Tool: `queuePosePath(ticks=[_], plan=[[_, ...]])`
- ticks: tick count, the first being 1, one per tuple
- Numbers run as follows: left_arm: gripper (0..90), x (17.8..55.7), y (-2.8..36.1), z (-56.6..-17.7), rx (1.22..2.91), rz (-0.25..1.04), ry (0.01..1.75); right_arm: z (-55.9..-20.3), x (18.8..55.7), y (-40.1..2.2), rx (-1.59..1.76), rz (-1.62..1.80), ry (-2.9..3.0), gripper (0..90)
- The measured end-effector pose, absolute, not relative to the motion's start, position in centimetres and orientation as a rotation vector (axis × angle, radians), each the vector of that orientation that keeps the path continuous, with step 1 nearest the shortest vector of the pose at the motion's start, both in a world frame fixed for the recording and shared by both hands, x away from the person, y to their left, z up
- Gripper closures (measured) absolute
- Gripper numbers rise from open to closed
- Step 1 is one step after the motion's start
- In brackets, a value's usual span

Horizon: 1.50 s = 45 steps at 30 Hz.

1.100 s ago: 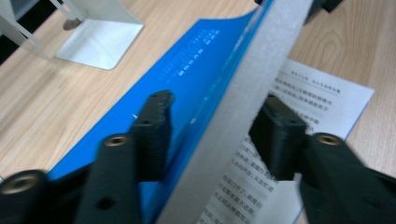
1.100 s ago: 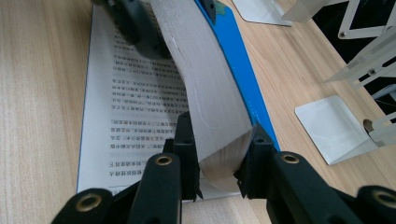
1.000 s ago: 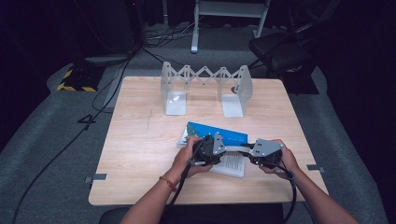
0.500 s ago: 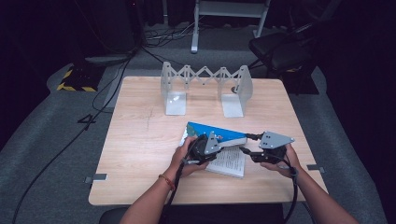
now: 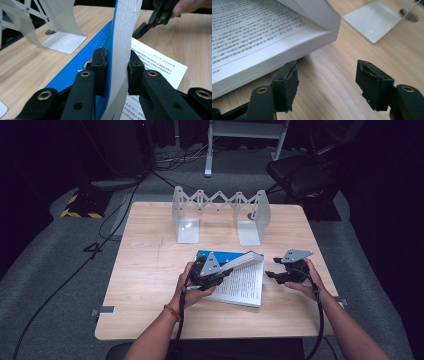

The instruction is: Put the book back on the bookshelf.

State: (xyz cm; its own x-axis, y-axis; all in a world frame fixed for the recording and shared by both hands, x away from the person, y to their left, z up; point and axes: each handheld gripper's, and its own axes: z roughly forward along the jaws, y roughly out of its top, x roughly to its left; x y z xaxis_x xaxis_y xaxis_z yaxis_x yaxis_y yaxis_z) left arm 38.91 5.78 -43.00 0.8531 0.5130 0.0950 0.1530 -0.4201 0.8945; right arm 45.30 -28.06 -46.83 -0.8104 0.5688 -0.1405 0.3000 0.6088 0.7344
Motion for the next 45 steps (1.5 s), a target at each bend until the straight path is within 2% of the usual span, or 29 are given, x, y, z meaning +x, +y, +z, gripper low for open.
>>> queuePosePath(ticks=[6,9,11,13,14,18,24,36,45], plan=[[73.7,39.0,6.6,-42.8,1.967,0.417,0.490,-48.7,46.5,-27.2,0.712,1.085,2.523,32.3],[73.6,39.0,6.8,-42.8,1.960,0.408,0.491,-48.5,46.5,-27.2,0.725,1.203,2.527,34.1],[73.5,39.1,7.1,-42.7,1.942,0.396,0.500,-48.2,46.3,-27.1,0.713,1.248,2.496,37.1],[73.4,39.2,7.4,-42.5,1.933,0.368,0.496,-47.9,45.8,-27.4,0.722,1.406,2.434,48.0],[73.4,39.2,7.5,-42.4,1.932,0.353,0.492,-47.8,45.6,-27.5,0.729,1.460,2.416,48.0],[73.3,39.2,8.2,-42.1,1.893,0.321,0.499,-46.7,44.9,-27.2,0.705,1.489,2.361,50.1],[73.2,39.1,8.3,-41.6,1.850,0.292,0.489,-43.1,44.1,-26.3,0.629,1.604,2.273,50.9],[74.0,38.4,6.5,-41.2,1.809,0.256,0.451,-40.4,43.8,-26.7,0.629,1.606,2.188,51.8],[72.7,37.5,7.4,-41.2,1.838,0.236,0.434,-39.4,43.1,-25.5,0.602,1.616,2.171,54.8]])
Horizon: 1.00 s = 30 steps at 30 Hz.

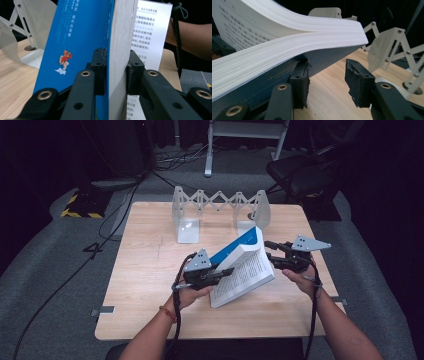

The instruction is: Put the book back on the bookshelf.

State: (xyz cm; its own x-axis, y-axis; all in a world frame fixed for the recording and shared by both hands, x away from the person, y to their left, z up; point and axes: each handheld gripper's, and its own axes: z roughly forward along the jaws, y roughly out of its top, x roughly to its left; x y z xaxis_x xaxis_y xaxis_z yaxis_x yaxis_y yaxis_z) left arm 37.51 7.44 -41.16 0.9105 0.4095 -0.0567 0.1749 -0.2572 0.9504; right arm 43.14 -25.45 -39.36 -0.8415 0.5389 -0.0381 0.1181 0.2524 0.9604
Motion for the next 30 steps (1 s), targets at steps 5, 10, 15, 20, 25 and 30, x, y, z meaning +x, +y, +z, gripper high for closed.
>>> queuePosePath(ticks=[5,10,15,20,25,30], plan=[[70.6,36.6,8.3,-41.5,1.836,0.248,0.454,-39.0,42.2,-24.2,0.529,1.633,2.207,54.7],[69.9,36.1,9.2,-41.7,1.845,0.266,0.461,-38.9,41.5,-23.0,0.495,1.645,2.221,54.6],[67.1,35.6,10.1,-41.9,1.857,0.278,0.463,-38.8,41.3,-21.4,0.467,1.648,2.238,51.9],[61.2,35.6,11.0,-42.5,1.854,0.241,0.462,-39.0,40.8,-19.6,0.415,1.647,2.275,48.3],[56.6,35.9,11.3,-43.2,1.854,0.192,0.461,-39.3,40.7,-18.4,0.393,1.630,2.313,46.7],[60.8,36.5,11.5,-43.3,1.842,0.138,0.451,-39.3,40.9,-18.4,0.391,1.638,2.327,46.8]])
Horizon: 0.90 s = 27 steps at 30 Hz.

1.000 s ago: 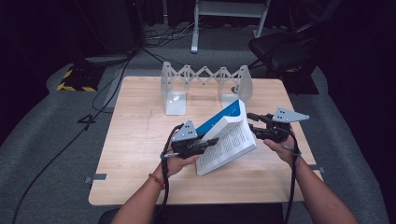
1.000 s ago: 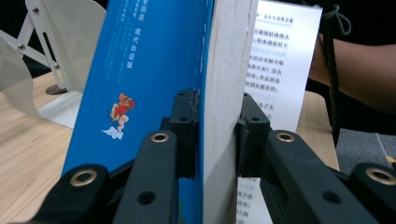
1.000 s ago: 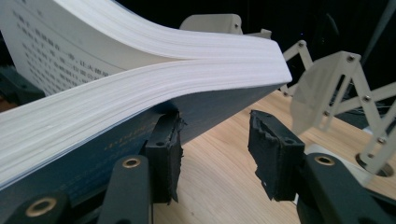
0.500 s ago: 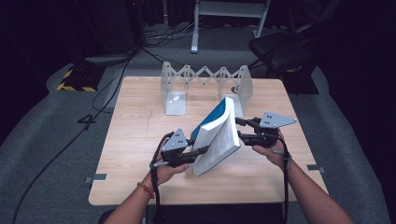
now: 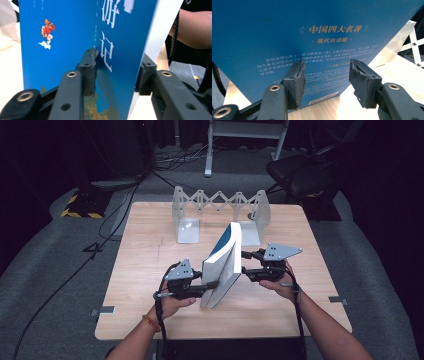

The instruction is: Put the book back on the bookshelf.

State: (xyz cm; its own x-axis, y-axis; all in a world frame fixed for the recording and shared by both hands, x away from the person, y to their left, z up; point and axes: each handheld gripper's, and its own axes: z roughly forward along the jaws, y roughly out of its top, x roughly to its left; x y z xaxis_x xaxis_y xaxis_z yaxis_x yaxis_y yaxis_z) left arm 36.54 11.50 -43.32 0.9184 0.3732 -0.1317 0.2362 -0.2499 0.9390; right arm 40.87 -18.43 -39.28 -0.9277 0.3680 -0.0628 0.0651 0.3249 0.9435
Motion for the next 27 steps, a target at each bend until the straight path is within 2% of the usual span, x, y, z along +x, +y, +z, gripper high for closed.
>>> queuePosePath(ticks=[5,15,27], plan=[[64.1,37.6,10.7,-43.5,1.806,0.091,0.419,-39.4,41.0,-19.4,0.392,1.617,2.330,46.5],[63.6,39.3,6.9,-43.5,1.779,0.012,0.355,-38.9,40.9,-23.0,0.459,1.596,2.262,46.7],[63.1,39.8,3.3,-43.3,1.809,-0.012,0.285,-38.9,39.2,-26.9,0.516,1.550,2.221,46.7]])
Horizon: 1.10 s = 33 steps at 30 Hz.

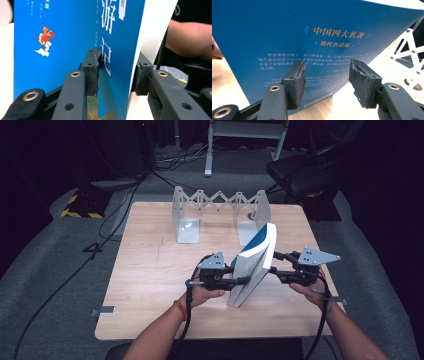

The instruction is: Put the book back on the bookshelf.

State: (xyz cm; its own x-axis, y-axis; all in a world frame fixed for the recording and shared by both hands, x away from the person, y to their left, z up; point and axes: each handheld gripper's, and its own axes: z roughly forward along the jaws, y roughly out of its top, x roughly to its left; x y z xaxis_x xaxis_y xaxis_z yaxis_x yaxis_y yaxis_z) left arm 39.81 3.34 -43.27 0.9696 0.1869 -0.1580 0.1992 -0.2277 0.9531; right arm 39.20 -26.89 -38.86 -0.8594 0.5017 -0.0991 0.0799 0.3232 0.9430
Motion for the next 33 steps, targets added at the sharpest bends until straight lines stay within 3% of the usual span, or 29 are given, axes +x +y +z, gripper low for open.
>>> queuePosePath(ticks=[8,15,17,19,23,30,33], plan=[[60.3,39.0,4.1,-42.9,1.845,0.061,0.273,-39.0,38.4,-26.2,0.505,1.607,2.196,46.5],[49.8,37.7,5.3,-42.3,1.919,0.119,0.265,-39.2,38.0,-24.5,0.481,1.594,2.216,44.0],[44.9,37.2,5.5,-42.2,1.941,0.110,0.266,-39.3,37.8,-24.1,0.473,1.592,2.222,43.7],[31.2,36.4,5.6,-42.2,1.980,0.104,0.256,-39.4,37.7,-23.8,0.467,1.590,2.232,42.5],[18.6,34.8,5.2,-42.5,2.018,0.143,0.273,-39.6,37.5,-23.4,0.466,1.591,2.241,42.0],[9.9,33.6,2.9,-43.1,1.981,0.287,0.430,-39.5,37.4,-22.5,0.474,1.566,2.222,42.2],[10.5,33.5,2.3,-43.7,1.950,0.335,0.500,-39.6,37.4,-22.2,0.482,1.561,2.220,41.9]])
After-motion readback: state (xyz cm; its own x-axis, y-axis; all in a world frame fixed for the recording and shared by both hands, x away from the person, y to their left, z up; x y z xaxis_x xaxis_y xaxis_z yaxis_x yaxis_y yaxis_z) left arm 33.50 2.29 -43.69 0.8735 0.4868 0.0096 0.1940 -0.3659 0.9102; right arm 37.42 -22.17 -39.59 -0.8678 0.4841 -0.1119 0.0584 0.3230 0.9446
